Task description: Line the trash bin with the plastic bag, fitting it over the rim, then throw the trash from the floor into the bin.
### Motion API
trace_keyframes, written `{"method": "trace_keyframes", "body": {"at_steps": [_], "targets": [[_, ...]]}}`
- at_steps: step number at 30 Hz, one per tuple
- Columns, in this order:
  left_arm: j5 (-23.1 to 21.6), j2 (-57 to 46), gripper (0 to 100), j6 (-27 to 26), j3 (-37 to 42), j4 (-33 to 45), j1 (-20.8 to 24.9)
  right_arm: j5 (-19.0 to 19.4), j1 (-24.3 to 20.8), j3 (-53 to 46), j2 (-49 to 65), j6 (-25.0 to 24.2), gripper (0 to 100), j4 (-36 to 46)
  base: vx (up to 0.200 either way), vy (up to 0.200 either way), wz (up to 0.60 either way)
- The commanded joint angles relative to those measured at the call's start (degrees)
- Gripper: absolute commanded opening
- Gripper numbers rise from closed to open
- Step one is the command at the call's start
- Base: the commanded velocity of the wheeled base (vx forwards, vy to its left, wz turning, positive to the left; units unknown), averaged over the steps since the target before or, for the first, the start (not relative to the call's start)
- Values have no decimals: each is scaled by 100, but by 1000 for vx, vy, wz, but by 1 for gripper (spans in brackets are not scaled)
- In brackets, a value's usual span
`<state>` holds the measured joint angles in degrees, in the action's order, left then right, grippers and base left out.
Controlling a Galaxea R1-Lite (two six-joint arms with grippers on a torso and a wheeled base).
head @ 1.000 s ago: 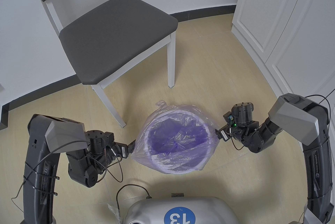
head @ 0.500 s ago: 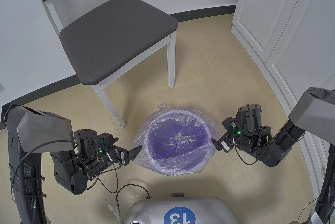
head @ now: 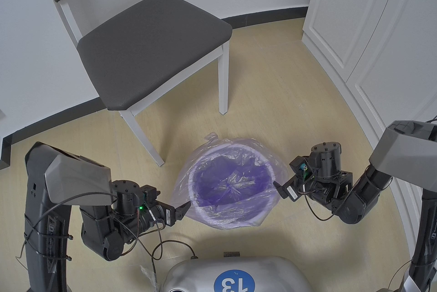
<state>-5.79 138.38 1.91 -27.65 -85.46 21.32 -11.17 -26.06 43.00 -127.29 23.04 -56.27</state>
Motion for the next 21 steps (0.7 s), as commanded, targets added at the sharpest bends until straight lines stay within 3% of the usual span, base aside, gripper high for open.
{"method": "trace_keyframes", "body": {"at_steps": [1,9,21], "targets": [[52,102,100,2,40,11,144,123,-74,-371,-50,25,100,-182,0,0,0],[43,181,100,20,348,-200,188,150,-400,-1048,-94,78,100,-806,0,0,0],[-54,770,100,20,-74,-164,-5,150,-303,-538,-858,113,100,-771,0,0,0]]}}
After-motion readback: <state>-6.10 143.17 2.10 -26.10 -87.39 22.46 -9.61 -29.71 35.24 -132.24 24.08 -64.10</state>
